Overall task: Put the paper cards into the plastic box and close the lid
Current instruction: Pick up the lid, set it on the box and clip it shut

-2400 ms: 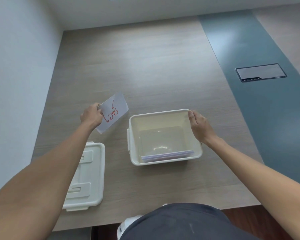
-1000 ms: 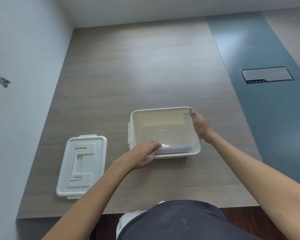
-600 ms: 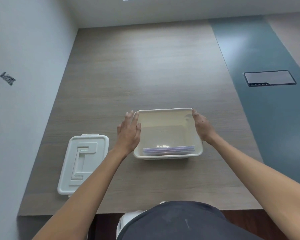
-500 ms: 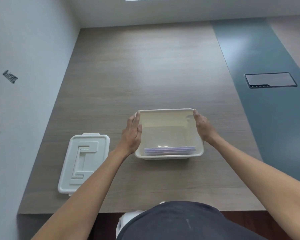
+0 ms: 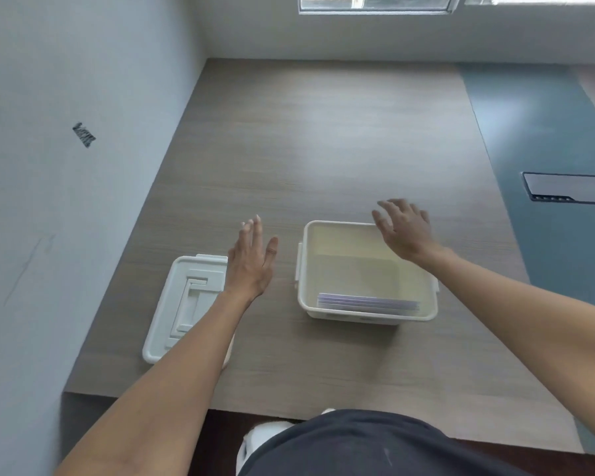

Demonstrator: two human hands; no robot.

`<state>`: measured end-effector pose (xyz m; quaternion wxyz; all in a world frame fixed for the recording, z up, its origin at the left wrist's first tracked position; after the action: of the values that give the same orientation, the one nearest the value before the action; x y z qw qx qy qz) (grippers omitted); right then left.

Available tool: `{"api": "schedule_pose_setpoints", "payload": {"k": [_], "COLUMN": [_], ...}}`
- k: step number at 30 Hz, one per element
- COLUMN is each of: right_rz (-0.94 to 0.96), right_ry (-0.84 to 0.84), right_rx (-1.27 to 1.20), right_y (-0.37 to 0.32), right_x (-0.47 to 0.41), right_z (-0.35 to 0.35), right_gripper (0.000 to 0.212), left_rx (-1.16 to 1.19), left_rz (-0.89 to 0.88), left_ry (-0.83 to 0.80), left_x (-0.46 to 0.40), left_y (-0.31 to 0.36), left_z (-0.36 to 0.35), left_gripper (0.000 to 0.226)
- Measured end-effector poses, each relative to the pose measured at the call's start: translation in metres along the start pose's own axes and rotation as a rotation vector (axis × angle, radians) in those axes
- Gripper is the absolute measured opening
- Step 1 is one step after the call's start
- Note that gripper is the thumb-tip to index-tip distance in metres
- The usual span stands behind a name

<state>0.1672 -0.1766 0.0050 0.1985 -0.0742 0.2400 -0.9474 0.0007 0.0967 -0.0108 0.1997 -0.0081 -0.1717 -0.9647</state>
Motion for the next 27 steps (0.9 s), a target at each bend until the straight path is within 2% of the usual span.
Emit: {"api": "schedule_pose_setpoints", "payload": {"k": [9,18,21,23,27], "right_rz": [0.408,0.629,0.621,0.545,0.309], "right_ry": [-0.258,-0.474,-0.575,-0.651,-0.746], "right_rx": [0.27,0.315,0.298,0.269,0.155], "right_y": [-0.132,-0.239,-0.26,-0.267,-0.264], "right_x": [-0.042,-0.041,-0.033,-0.029,-0.02], "right_z": [-0.074,-0.155,-0.181,-0.2,-0.227], "right_gripper": [0.065,0.068,0.07,0.072,0.074], "left_rx": [-0.123,-0.072,-0.007,0.067,0.434], "left_rz": [0.284,0.615,0.744,0.814,1.012], "left_ry": [0.138,0.093,0.101,0.119,0.055], "left_x": [0.045,0.124,0.147,0.158,0.17], "left_y": [-0.106,-0.188,-0.195,-0.193,-0.182], "left_z": [0.043,0.044,0.032,0.022,-0.004], "left_gripper": [0.068,0.074,0.069,0.06,0.031]}}
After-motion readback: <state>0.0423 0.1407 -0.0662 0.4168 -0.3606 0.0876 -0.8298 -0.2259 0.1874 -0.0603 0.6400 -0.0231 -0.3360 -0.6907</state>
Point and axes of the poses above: each hand's wrist, its own x-axis away from the middle knuckle, its own z-axis out of the back of the hand, y = z × x, the point moved 2 cm from there along -x, towards the middle knuckle, and after that the axes turned 8 degrees about -x, right-handed, at the moved point
